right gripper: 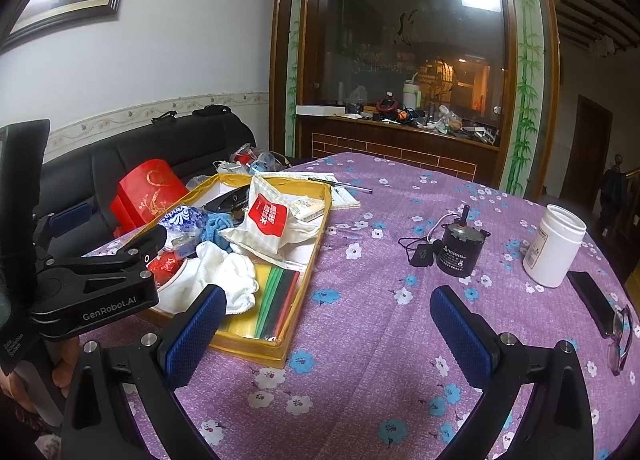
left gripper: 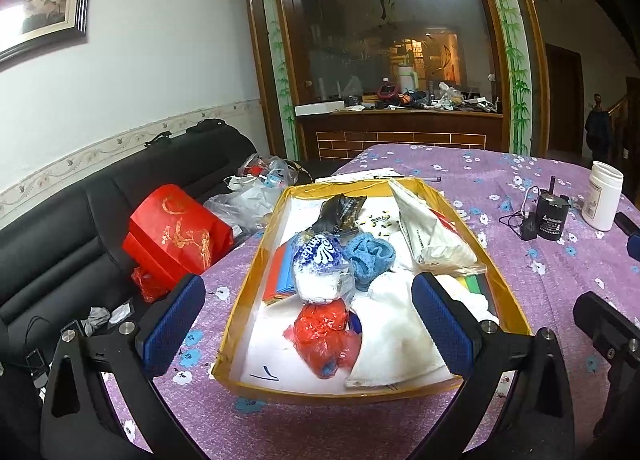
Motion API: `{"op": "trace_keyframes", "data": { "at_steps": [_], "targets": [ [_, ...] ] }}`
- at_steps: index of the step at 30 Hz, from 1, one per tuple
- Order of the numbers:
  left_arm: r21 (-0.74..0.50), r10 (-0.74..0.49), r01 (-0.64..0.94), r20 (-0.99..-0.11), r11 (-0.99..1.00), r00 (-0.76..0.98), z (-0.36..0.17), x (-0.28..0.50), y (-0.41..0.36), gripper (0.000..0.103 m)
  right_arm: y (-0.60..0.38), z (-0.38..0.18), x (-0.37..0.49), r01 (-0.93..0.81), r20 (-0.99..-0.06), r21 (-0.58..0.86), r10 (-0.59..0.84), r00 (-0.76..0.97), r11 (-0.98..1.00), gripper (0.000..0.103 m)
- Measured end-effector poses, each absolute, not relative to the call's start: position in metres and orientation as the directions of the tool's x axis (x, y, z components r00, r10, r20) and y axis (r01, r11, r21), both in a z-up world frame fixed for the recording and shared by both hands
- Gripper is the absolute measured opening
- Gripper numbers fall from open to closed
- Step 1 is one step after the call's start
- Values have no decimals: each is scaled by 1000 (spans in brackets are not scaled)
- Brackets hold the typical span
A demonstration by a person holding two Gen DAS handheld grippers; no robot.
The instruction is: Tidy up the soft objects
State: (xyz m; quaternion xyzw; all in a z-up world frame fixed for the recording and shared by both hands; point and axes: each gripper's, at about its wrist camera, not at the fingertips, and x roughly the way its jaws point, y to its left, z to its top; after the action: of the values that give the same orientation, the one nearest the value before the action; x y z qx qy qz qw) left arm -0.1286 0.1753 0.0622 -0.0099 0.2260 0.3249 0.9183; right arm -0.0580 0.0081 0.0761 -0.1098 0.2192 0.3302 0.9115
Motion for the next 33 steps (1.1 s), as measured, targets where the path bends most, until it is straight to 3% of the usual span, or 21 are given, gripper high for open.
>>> {"op": "trace_keyframes", "data": {
  "at_steps": [33],
  "targets": [
    [138,601,-613,-447,778,662,55,-129,184,103,8,77,-58,-644,-474,-62,545,692,763,103]
  ]
}}
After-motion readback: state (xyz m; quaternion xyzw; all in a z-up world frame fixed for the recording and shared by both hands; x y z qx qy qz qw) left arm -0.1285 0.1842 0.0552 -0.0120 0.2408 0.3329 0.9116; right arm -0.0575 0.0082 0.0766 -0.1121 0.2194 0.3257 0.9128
